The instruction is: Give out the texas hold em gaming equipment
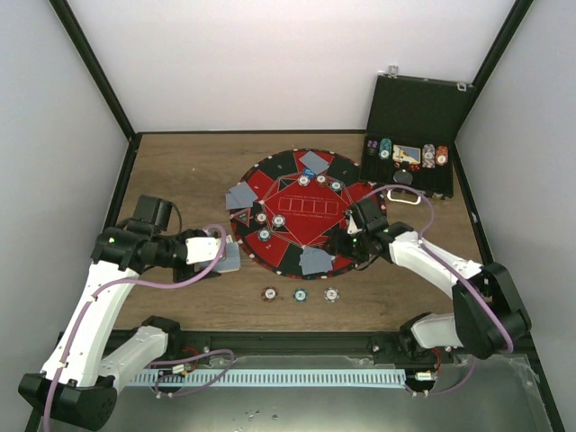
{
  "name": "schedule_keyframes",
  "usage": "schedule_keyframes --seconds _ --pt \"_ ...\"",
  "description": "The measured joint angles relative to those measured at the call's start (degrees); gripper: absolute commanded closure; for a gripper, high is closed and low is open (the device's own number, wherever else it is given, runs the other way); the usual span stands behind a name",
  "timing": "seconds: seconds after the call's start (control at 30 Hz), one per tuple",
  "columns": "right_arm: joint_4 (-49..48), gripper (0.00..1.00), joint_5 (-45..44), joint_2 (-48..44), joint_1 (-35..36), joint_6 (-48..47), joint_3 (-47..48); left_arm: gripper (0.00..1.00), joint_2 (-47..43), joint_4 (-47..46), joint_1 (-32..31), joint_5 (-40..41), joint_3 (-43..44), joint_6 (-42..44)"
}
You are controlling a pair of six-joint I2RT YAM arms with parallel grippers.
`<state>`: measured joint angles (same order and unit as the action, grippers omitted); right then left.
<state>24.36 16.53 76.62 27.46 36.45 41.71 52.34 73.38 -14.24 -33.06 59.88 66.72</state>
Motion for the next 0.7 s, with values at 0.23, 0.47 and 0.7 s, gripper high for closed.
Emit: schedule_keyframes --seconds 0.23,0.47,0.7 --pt "-1.1 0.13 5.5 -7.8 3.4 4.1 1.4 0.96 0.2 0.0 0.0 -0.4 0.0 0.0" --pt "-11.2 0.09 11.5 -7.2 16.7 11.0 10.3 0.96 0.8 0.0 0.0 -0.6 0.0 0.0" --pt "-18.9 0.12 14.6 1.4 25.1 14.2 17.5 0.96 0.8 0.0 0.0 -0.6 0.0 0.0"
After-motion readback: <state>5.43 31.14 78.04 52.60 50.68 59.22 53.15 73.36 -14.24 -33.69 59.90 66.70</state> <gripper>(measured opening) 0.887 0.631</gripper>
